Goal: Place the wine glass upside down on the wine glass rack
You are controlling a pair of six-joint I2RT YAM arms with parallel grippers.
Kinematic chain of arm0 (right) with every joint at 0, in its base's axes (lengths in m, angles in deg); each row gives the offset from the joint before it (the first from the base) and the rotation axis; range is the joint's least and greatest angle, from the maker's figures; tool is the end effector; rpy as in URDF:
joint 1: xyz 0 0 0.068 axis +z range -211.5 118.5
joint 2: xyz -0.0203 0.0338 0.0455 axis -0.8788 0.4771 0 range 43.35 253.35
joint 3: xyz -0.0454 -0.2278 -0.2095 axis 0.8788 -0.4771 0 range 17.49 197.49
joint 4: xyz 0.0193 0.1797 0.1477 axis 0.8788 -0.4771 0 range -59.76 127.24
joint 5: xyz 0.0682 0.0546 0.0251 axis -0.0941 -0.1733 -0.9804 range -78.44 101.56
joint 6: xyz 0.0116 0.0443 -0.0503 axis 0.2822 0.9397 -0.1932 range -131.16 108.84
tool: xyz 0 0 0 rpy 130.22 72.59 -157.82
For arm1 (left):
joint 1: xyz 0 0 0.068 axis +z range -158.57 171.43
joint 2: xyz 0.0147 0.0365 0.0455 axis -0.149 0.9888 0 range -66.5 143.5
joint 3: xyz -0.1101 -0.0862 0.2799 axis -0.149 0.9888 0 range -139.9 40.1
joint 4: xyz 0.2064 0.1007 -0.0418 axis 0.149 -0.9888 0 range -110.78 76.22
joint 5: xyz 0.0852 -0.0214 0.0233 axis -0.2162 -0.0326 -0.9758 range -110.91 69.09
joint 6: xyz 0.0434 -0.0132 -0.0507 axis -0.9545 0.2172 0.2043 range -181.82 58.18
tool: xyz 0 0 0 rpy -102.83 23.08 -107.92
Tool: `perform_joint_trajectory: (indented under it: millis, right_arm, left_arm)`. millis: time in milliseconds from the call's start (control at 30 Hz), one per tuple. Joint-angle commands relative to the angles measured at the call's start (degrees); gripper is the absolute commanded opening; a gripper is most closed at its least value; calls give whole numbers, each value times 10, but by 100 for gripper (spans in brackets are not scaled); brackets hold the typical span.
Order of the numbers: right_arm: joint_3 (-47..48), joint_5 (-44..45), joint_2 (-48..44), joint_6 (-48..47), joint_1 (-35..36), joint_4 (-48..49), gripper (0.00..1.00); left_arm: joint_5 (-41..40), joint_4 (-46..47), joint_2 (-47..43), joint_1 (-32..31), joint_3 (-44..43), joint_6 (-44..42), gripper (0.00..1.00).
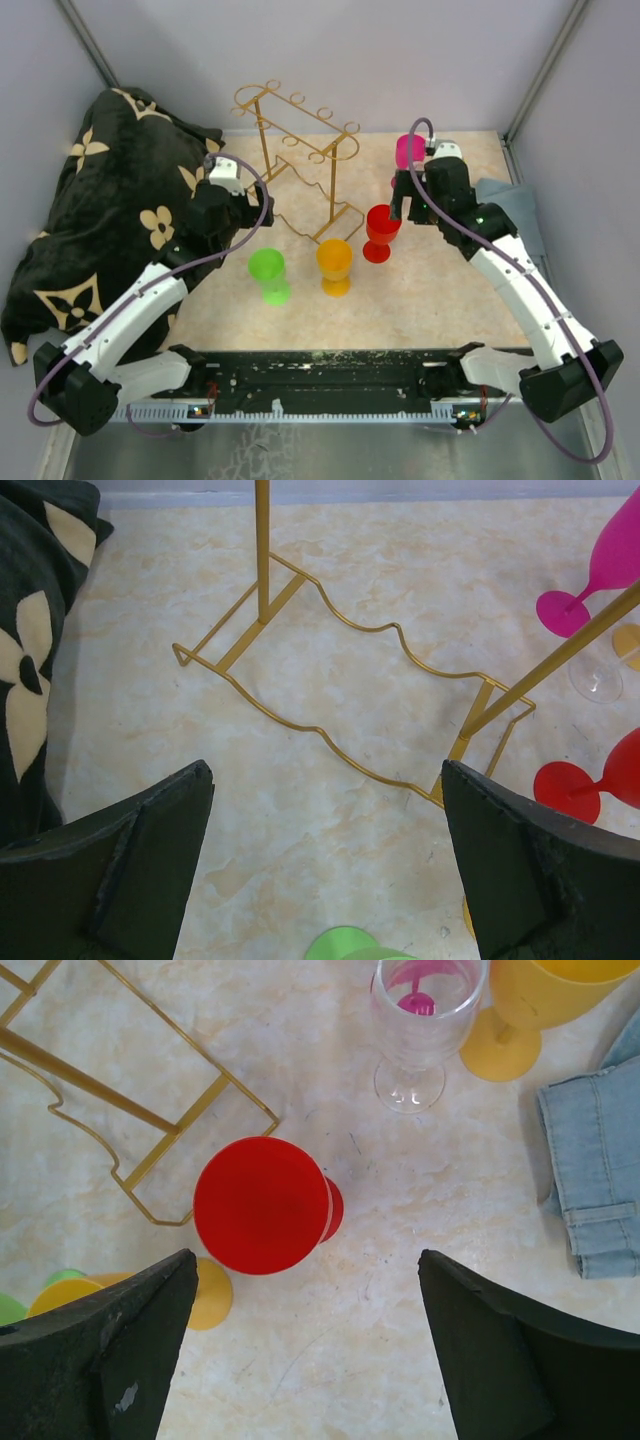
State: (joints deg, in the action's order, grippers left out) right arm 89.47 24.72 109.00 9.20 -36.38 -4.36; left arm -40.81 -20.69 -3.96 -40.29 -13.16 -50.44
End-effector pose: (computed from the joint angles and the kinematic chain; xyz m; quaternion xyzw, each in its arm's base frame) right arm 0.1907 0.0758 0.4013 0.0160 0.8836 0.0826 0.4605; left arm 0.1980 -0.1005 0.3738 0.0370 0.7936 -0.0887 0.6008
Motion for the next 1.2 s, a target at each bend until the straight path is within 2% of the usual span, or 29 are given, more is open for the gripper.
perform_joint_trajectory:
  millis: [0, 67, 167, 267, 567, 1167]
  right_arm:
    - [13, -23, 33, -19, 8, 3, 91]
    - [17, -29, 57, -22, 8, 3, 89]
    - [23, -29, 91, -25, 8, 9, 74]
    - [36, -31, 122, -25, 8, 13, 67]
    - [61, -16, 181, -28, 7, 9, 58]
    - [31, -17, 210, -31, 1, 34, 43]
  left_arm:
    - [28, -12, -8, 1, -5, 9, 100]
    - [30, -16, -7, 2, -6, 13, 100]
    - [27, -19, -8, 2, -4, 16, 100]
    - [25, -28, -10, 2, -5, 18, 100]
    - [14, -39, -31, 2, 9, 20, 100]
    - [13, -41, -27, 2, 11, 22, 100]
